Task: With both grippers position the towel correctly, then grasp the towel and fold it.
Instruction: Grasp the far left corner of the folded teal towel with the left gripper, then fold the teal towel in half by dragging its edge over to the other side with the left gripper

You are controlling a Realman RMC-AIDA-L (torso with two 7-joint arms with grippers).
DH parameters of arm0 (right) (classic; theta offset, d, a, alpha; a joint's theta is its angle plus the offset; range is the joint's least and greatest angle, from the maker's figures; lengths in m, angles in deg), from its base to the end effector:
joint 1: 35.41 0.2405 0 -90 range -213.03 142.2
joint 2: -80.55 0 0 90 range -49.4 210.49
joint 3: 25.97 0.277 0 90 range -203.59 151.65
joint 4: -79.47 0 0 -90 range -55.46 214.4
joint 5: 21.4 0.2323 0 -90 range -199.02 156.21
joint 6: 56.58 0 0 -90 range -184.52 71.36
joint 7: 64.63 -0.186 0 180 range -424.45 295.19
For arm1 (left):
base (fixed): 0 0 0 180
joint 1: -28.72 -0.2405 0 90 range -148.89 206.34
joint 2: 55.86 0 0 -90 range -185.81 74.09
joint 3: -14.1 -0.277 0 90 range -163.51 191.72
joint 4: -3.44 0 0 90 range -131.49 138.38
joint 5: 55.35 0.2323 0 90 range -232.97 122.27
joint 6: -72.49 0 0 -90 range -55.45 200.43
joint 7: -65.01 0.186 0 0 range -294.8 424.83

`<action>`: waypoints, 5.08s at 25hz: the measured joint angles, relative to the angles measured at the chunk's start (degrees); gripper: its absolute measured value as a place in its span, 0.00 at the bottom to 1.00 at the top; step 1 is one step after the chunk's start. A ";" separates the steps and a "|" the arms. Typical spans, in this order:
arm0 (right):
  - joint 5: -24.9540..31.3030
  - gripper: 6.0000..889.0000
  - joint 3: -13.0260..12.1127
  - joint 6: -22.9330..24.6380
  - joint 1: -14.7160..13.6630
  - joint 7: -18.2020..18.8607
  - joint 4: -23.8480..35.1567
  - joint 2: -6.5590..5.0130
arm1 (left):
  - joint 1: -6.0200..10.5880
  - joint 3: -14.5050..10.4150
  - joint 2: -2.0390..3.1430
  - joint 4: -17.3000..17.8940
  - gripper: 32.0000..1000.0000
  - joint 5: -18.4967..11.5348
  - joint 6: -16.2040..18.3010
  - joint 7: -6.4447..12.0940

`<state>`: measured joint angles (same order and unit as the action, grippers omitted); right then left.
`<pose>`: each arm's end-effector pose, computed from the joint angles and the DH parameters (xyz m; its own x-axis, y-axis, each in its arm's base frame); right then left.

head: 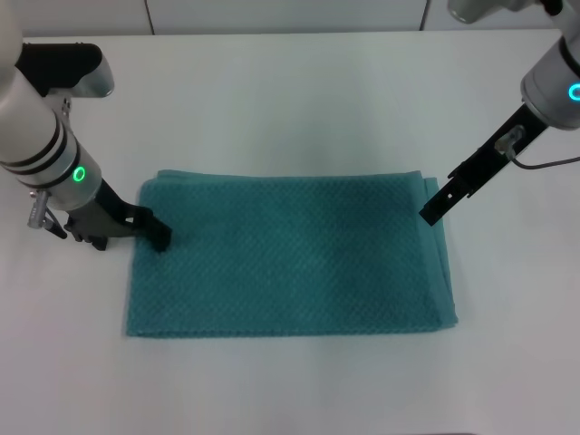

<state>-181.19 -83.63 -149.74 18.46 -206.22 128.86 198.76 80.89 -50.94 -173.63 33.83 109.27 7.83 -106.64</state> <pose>0.2155 0.4325 -0.0431 0.5804 -0.7609 0.2900 -0.6662 -0.6485 -0.3682 -0.3037 0.4484 -0.0812 0.2194 0.9750 0.0365 0.7564 -0.1463 -0.6376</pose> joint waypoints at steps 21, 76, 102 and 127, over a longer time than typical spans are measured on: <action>0.00 0.96 -0.08 0.00 0.00 0.02 0.07 0.00 | 0.48 0.00 0.00 0.36 0.94 -0.10 -1.45 0.09; 0.00 0.96 -0.17 0.00 0.00 -0.01 0.21 0.00 | 0.39 0.00 0.00 0.20 0.89 -0.10 -1.44 0.19; 0.00 0.96 -0.17 0.00 0.00 -0.01 0.00 0.00 | 0.58 0.00 0.09 0.57 0.11 -0.11 -2.31 0.18; 0.18 0.96 0.04 1.24 -0.82 -0.15 -0.09 0.00 | -0.93 -0.87 1.12 3.29 0.06 0.00 -3.58 0.37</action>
<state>-181.01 -83.58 -148.50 17.65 -206.37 128.77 198.76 79.96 -51.81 -172.51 37.12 109.27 4.25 -106.26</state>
